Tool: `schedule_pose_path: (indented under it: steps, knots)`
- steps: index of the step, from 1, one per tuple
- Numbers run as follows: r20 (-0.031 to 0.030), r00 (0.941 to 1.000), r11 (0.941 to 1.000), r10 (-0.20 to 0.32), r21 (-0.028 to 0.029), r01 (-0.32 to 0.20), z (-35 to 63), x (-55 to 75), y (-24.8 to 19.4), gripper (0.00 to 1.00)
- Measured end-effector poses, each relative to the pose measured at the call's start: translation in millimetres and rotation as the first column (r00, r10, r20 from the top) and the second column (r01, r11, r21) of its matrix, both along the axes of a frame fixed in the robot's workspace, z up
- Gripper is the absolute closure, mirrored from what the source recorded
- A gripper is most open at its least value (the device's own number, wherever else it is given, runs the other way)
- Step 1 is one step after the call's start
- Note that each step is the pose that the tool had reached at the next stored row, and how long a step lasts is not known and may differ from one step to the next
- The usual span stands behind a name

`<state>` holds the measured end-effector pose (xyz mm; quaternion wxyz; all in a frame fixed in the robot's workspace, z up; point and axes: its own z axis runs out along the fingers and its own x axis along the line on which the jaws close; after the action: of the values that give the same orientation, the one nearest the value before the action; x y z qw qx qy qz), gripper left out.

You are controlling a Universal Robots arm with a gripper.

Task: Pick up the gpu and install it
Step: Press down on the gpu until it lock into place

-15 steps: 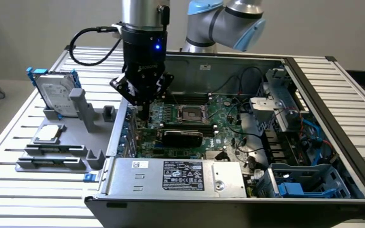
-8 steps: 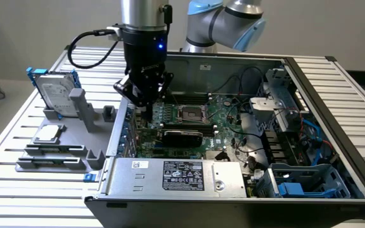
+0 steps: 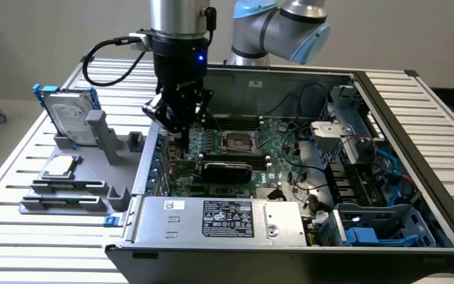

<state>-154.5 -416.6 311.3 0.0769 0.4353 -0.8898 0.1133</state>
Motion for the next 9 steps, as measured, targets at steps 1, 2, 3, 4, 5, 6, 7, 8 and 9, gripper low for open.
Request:
schedule_pose_path:
  steps: [1, 2, 3, 4, 5, 6, 7, 8, 9]
  knots:
    - [-0.0094, 0.9999, 1.0000, 0.004, 0.0017, -0.004, 0.0, -0.2, 0.0, 0.89]
    - [-0.0174, 0.9998, 1.0000, 0.008, 0.0025, -0.008, 0.0, -0.4, 0.0, 0.89]
    - [-0.0248, 0.9996, 0.9999, 0.013, 0.0030, -0.012, 0.0, -0.6, 0.0, 0.89]
    - [-0.0318, 0.9994, 0.9999, 0.017, 0.0037, -0.017, 0.0, -0.9, 0.0, 0.89]
    - [-0.0382, 0.9990, 0.9998, 0.021, 0.0042, -0.021, -0.1, -1.0, 0.0, 0.89]
    - [-0.0445, 0.9987, 0.9997, 0.026, 0.0049, -0.026, -0.1, -1.1, 0.0, 0.89]
    - [-0.0498, 0.9983, 0.9995, 0.030, 0.0057, -0.030, -0.3, -1.2, 0.0, 0.89]
    - [-0.0539, 0.9980, 0.9994, 0.034, 0.0066, -0.034, -0.7, -1.2, 0.0, 0.89]
    - [-0.0577, 0.9976, 0.9993, 0.038, 0.0074, -0.037, -1.0, -1.2, -0.1, 0.89]
